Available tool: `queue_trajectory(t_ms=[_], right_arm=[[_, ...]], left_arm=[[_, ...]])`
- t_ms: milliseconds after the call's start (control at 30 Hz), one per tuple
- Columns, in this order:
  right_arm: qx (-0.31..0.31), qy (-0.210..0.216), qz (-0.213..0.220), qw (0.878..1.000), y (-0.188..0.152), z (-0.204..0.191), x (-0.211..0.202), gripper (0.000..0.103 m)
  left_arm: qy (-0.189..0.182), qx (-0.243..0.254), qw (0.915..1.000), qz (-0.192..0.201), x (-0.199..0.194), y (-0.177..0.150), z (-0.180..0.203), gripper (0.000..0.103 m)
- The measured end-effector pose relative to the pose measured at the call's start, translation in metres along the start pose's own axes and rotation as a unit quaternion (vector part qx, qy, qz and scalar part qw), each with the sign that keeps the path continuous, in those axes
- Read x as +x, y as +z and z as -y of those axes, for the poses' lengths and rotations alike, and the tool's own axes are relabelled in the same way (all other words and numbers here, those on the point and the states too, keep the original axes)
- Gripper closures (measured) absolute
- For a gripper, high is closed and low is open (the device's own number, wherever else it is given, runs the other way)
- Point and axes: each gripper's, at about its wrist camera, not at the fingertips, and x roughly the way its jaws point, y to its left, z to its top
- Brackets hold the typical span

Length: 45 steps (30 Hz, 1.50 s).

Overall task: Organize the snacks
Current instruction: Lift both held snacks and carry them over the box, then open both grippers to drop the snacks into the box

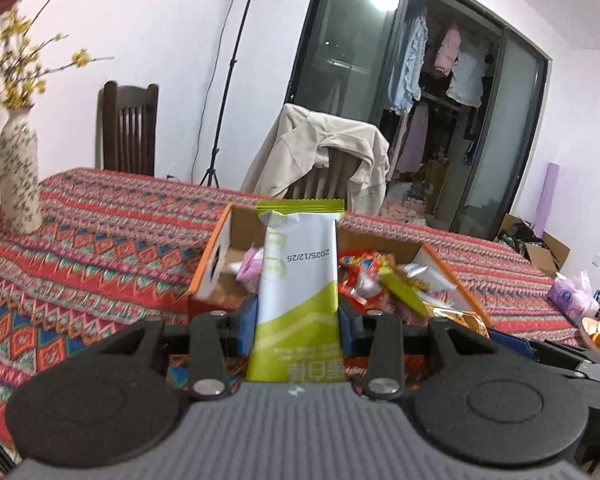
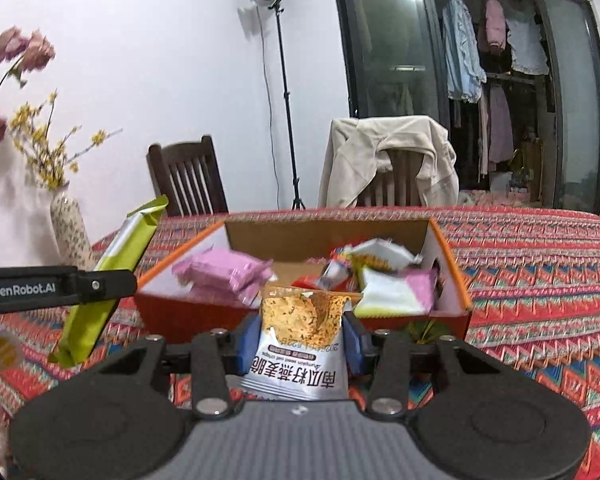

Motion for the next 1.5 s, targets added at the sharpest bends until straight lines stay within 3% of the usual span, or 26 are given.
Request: queue_trajectory(t_ms=[267, 600, 867, 1067, 1100, 1167, 1200, 1233, 1267, 1500], right_arm=[[0.014, -0.001, 0.024, 1.0, 0.037, 0.021, 0.016, 0.06], [0.026, -0.007, 0.028, 0.999, 0.067, 0.036, 0.064, 0.06], [0.042, -0.019, 0.025, 0.999, 0.058, 0.048, 0.107, 0.06], [0.039, -0.018, 0.005, 0.999, 0.047, 0.055, 0.126, 0.059], [0.037, -0.017, 0.001, 0.999, 0.045, 0.055, 0.127, 0.056], [0.042, -0.014, -0.004, 0.999, 0.044, 0.058, 0.126, 0.048], [0.047, -0.013, -0.006, 0.999, 0.043, 0.059, 0.125, 0.031], [0.052, -0.011, -0.007, 0.999, 0.043, 0.061, 0.122, 0.014], [0.054, -0.01, -0.007, 0.998, 0.042, 0.063, 0.117, 0.01], [0.038, -0.011, 0.007, 0.999, 0.031, 0.057, 0.047, 0.0]], left_arm=[[0.001, 0.0, 1.0, 0.004, 0.027, 0.032, 0.02, 0.062], [0.013, -0.006, 0.9999, 0.008, 0.073, 0.057, 0.036, 0.062], [0.029, -0.018, 0.9994, 0.004, 0.121, 0.048, 0.03, 0.062], [0.029, -0.008, 0.9992, -0.024, 0.142, 0.036, 0.024, 0.061], [0.03, -0.01, 0.9992, -0.023, 0.14, 0.035, 0.023, 0.055], [0.028, -0.017, 0.9994, -0.014, 0.133, 0.036, 0.02, 0.026], [0.029, -0.023, 0.9993, -0.005, 0.127, 0.038, 0.018, 0.004], [0.032, -0.025, 0.9991, 0.009, 0.119, 0.04, 0.017, 0.0], [0.033, -0.023, 0.999, 0.021, 0.11, 0.042, 0.016, 0.0], [0.008, 0.03, 0.9977, 0.061, 0.029, 0.032, 0.019, 0.0]])
